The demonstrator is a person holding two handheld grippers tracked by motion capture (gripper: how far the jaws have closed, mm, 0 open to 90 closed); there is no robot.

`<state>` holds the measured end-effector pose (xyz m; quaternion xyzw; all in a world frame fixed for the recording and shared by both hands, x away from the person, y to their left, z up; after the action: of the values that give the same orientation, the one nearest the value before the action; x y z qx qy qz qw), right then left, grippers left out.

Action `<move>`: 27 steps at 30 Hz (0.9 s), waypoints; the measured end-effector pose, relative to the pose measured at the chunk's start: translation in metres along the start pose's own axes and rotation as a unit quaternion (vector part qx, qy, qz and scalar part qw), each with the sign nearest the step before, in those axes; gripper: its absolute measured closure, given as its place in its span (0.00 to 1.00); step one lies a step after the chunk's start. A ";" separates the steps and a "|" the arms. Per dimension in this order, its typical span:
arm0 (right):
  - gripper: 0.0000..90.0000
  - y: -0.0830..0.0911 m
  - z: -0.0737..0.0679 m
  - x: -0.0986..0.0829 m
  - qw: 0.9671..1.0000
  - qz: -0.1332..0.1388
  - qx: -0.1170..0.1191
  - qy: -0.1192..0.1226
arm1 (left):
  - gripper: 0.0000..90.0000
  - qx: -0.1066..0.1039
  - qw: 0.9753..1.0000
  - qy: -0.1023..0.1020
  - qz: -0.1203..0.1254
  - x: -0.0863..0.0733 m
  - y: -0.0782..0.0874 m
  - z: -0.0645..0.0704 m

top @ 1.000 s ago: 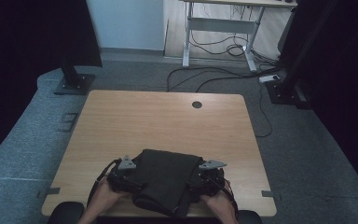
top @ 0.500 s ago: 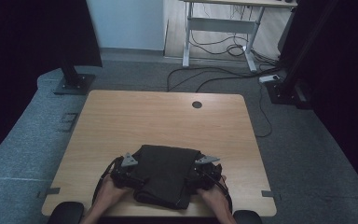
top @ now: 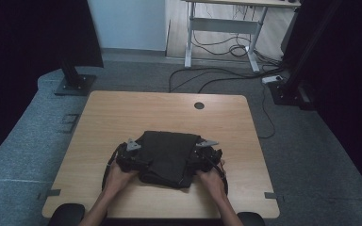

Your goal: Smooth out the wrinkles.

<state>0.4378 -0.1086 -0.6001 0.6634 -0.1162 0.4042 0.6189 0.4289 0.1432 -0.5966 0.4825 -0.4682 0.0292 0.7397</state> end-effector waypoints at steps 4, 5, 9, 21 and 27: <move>0.00 -0.012 0.006 0.013 1.000 0.007 -0.005 -0.003 | 0.05 0.019 1.000 0.009 0.001 0.013 -0.011 -0.016; 0.00 -0.016 0.008 0.016 1.000 0.010 -0.005 -0.001 | 0.05 0.023 1.000 0.011 0.002 0.015 -0.013 -0.019; 0.01 -0.027 0.014 0.027 1.000 0.015 -0.011 -0.004 | 0.05 0.033 0.999 0.022 0.005 0.022 -0.019 -0.027; 0.10 -0.023 0.014 0.030 1.000 0.026 0.017 0.001 | 0.06 0.020 0.999 0.032 0.002 0.024 -0.016 -0.027; 0.15 -0.008 0.011 0.033 0.999 0.032 0.040 0.010 | 0.11 0.005 1.000 0.028 0.010 0.031 -0.001 -0.017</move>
<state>0.4684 -0.1053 -0.5830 0.6794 -0.1149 0.4346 0.5799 0.4585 0.1426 -0.5765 0.4802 -0.4522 0.0528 0.7498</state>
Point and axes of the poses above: each handheld gripper's, and its own axes: y roughly backward along the jaws, x roughly out of its top, z roughly to its right, the point moved 8 cm from there along -y, roughly forward along the jaws, and after that the axes turned 7 degrees about -x, right-handed, at the moved point
